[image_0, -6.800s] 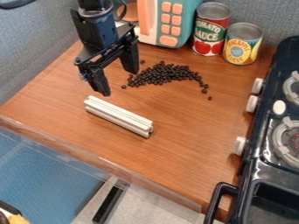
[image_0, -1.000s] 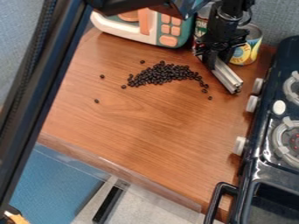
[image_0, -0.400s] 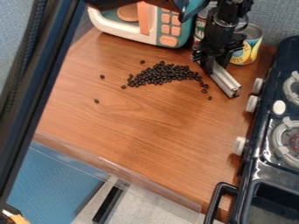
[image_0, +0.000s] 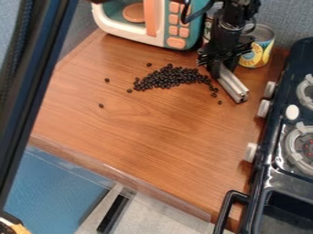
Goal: Sweep into pile
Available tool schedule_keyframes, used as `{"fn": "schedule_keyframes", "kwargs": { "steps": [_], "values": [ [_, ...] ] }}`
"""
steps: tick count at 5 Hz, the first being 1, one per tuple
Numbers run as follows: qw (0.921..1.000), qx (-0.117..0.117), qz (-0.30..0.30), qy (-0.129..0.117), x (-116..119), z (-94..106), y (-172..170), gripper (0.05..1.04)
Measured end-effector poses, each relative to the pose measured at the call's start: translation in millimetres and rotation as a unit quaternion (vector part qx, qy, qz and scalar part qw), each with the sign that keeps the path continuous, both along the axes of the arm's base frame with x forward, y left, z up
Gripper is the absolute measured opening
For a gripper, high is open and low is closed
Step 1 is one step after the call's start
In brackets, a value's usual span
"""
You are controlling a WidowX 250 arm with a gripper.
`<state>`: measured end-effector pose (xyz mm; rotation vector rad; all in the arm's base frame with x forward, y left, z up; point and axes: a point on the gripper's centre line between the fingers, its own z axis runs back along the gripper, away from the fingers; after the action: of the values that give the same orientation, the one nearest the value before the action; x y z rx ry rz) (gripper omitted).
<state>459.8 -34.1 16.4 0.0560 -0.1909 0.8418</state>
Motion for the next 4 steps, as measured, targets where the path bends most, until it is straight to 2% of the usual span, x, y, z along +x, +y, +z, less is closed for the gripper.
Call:
{"fn": "schedule_keyframes", "kwargs": {
  "steps": [4],
  "values": [
    [0.9997,-0.009,0.02,0.008,-19,1.0,47,0.382]
  ]
}}
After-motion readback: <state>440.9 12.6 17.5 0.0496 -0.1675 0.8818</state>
